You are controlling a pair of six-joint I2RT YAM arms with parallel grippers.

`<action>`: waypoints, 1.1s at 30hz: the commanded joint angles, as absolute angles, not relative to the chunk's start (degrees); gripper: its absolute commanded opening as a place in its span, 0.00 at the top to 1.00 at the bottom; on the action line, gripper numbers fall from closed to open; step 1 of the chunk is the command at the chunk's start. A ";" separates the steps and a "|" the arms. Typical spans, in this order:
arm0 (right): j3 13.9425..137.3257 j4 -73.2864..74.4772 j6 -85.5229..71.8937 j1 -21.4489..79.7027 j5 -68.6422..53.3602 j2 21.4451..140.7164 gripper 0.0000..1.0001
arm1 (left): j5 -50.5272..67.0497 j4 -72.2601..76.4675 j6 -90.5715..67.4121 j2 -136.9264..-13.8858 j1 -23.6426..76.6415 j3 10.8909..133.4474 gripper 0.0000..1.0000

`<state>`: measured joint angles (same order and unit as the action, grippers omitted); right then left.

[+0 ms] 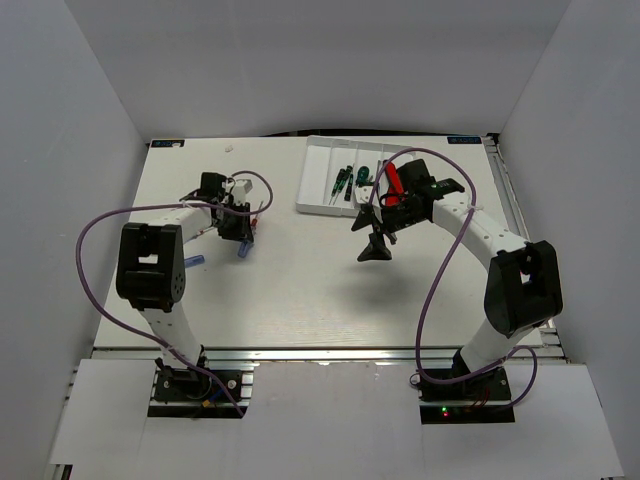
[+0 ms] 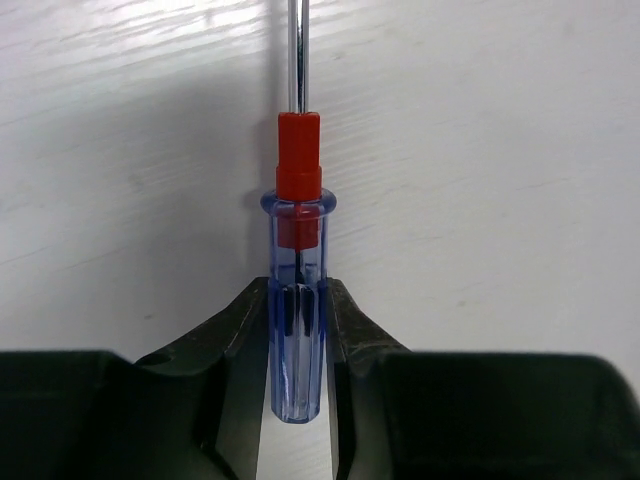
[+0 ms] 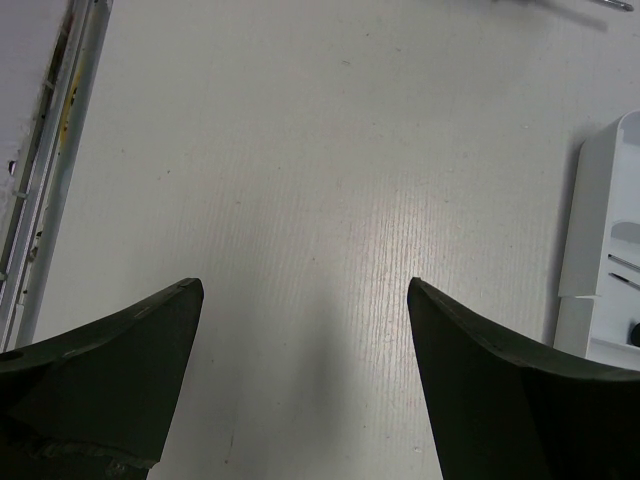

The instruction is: Sort the tools into containers

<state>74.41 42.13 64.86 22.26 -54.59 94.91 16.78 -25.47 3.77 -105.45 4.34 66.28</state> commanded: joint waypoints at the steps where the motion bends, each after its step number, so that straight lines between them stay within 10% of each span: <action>1: 74.35 42.71 64.25 22.50 -55.99 92.64 0.11 | 22.76 -23.39 -2.26 -102.13 4.57 70.04 0.86; 25: 74.71 39.55 58.71 21.53 -54.84 91.32 0.11 | 25.41 -21.88 -20.56 -127.61 17.05 109.94 0.87; 33: 74.27 39.38 58.45 21.53 -54.49 91.49 0.11 | 20.22 -23.91 -20.83 -133.77 18.11 116.89 0.72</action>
